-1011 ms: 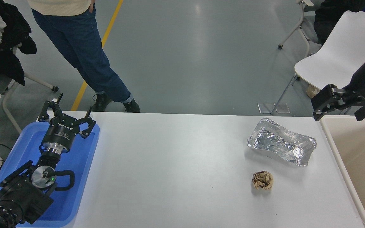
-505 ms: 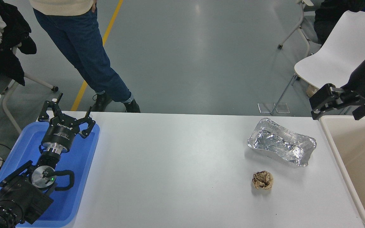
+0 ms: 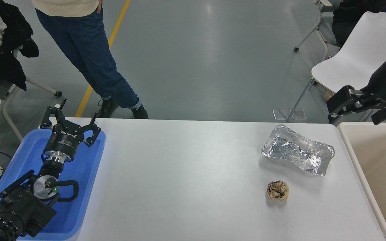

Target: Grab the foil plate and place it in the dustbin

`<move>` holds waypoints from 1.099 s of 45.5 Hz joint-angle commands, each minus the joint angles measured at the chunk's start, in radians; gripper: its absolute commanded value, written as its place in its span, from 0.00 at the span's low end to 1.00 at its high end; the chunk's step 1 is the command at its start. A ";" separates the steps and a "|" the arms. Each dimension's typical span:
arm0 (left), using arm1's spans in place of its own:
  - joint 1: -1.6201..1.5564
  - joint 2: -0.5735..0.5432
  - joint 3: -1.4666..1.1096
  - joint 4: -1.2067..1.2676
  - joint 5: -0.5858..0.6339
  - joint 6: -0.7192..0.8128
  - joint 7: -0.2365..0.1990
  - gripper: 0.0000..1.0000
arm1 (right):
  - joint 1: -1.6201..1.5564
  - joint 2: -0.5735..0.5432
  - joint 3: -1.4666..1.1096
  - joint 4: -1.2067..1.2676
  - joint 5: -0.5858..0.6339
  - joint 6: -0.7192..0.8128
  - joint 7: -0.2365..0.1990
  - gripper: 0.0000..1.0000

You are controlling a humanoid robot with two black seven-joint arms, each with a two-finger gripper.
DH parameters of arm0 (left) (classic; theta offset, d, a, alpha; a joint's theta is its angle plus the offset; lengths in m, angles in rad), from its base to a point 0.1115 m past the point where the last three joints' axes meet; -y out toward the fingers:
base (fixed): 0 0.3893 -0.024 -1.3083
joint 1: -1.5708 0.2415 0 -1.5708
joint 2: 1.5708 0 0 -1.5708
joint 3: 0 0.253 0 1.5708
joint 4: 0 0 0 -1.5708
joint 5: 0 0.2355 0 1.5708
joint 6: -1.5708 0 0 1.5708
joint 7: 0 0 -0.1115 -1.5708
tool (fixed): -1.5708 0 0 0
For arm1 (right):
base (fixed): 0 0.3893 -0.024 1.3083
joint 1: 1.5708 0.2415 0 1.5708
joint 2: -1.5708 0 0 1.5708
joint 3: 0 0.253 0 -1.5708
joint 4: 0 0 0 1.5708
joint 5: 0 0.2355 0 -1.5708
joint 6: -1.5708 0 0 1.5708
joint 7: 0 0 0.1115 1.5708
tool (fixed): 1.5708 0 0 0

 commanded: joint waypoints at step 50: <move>-0.001 0.000 0.000 0.000 0.000 0.000 0.000 1.00 | -0.739 0.003 0.140 -0.387 0.262 -0.396 -0.003 1.00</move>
